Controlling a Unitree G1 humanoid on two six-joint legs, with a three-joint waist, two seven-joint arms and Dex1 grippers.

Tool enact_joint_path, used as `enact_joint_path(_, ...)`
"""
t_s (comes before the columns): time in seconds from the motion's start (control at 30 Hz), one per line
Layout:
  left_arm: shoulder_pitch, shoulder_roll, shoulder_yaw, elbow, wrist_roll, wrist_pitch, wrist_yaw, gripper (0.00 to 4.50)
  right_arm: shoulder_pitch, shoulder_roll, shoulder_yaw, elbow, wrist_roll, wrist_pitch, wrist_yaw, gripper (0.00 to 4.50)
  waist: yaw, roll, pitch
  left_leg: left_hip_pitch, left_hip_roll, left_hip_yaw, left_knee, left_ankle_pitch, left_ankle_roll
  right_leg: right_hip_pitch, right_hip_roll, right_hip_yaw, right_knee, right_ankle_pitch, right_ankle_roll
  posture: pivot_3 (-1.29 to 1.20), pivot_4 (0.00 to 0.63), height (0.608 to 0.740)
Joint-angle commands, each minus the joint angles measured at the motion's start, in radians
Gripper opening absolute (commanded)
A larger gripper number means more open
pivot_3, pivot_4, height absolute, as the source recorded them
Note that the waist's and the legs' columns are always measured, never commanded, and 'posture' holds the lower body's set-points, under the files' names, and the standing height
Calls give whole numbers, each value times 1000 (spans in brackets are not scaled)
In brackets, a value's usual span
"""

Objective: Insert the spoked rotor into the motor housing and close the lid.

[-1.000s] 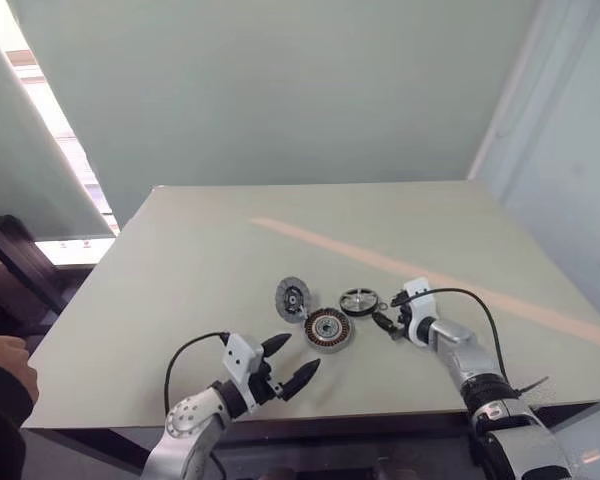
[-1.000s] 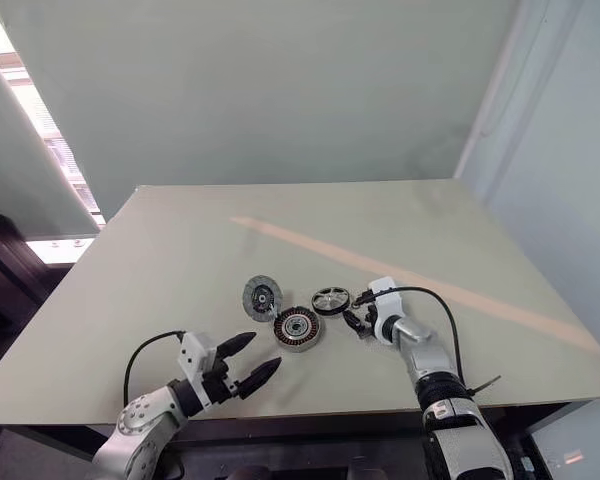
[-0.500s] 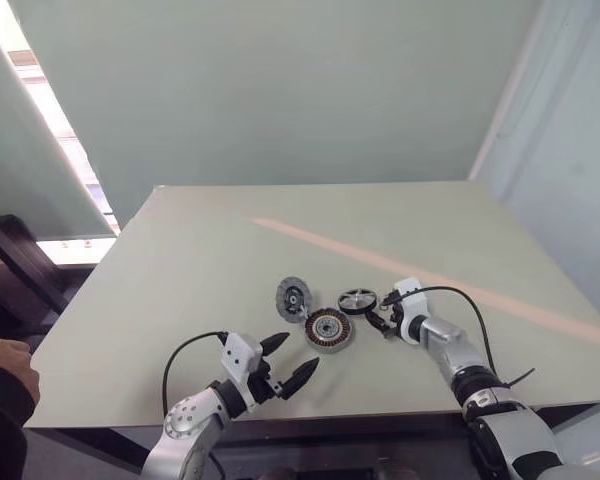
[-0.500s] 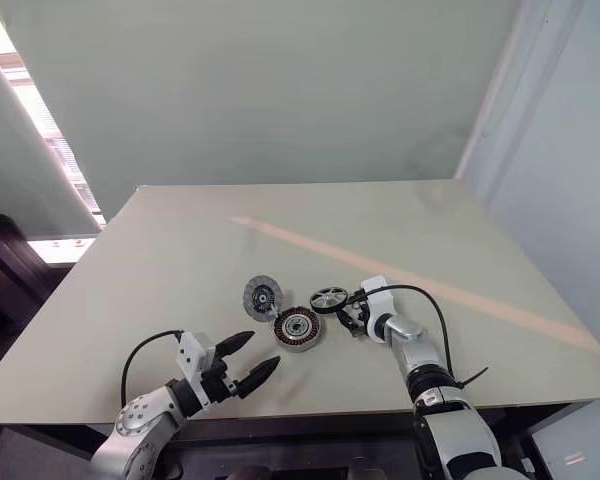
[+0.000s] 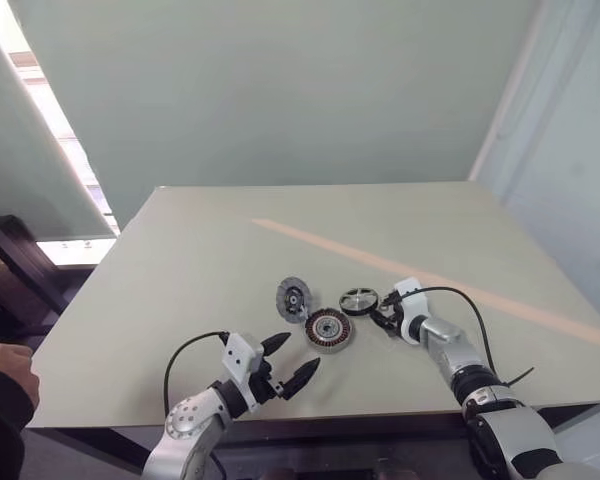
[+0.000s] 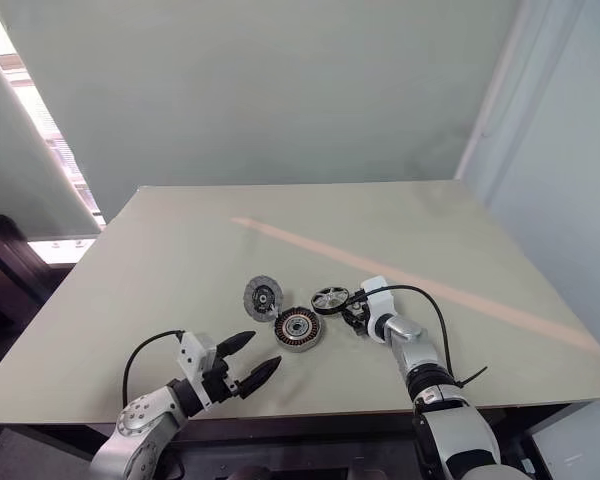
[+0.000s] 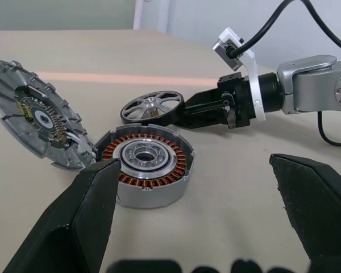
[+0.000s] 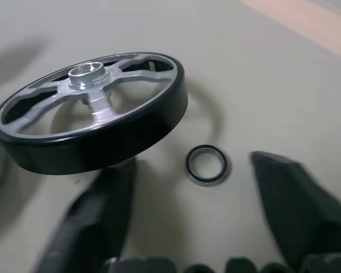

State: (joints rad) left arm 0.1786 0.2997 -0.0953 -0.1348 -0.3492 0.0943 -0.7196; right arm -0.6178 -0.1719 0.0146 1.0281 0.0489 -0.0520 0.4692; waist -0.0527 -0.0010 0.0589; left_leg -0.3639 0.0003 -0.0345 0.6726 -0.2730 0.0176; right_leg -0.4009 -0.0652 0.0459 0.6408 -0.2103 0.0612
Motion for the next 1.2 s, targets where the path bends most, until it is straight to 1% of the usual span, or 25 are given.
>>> enact_joint_path(0.03,-13,-3,-2,-42,1,-24,-1,4500,-22,3,-10,-3,-3,-18,-3,2129,-1,0,0,0,0,0,0,0,0,0,0,0,0,0,0,0,0,740)
enact_joint_path(0.1,-15,-4,-5,-40,1,-25,-1,4500,-21,2,-11,-3,-4,-16,-3,1457,-2,0,0,0,0,0,0,0,0,0,0,0,0,0,0,0,0,740)
enact_joint_path(0.13,-16,-5,-6,-39,1,-25,0,4500,-20,1,-10,-4,-4,-15,-2,1007,-2,0,0,0,0,0,0,0,0,0,0,0,0,0,0,0,0,740)
enact_joint_path(0.17,-16,-6,-6,-39,1,-25,0,4500,-19,1,-10,-6,-5,-15,-2,802,-2,0,0,0,0,0,0,0,0,0,0,0,0,0,0,0,0,740)
enact_joint_path(0.4,-18,-11,-11,-34,3,-29,0,4500,1,-11,-2,-33,-14,-5,10,802,-2,0,0,1,0,0,0,0,0,1,0,0,0,0,0,0,0,740)
enact_joint_path(0.53,-16,-18,-14,-31,3,-32,1,4500,41,-42,24,-118,-38,38,36,802,1,0,0,1,0,0,0,0,0,1,0,0,0,0,0,0,0,740)
enact_joint_path(0.6,-15,-21,-15,-30,4,-34,1,4500,71,-60,32,-183,-44,71,41,802,2,0,0,1,0,0,-1,0,0,1,0,0,0,0,0,0,0,740)
enact_joint_path(0.9,-23,-11,10,-3,-6,-49,-12,4500,268,-119,24,-608,-5,296,68,802,3,1,0,1,0,0,-1,0,0,1,0,0,-1,0,0,0,0,740)
enact_joint_path(1.07,-34,4,48,24,-16,-70,-19,4500,343,-120,15,-791,42,415,92,802,3,1,0,1,0,0,-1,0,0,0,0,0,-1,0,0,0,0,740)
enact_joint_path(1.2,-36,13,77,48,-24,-90,-30,4500,374,-106,10,-901,89,491,93,802,3,1,0,1,0,0,-1,0,0,0,0,0,-1,0,0,0,0,740)
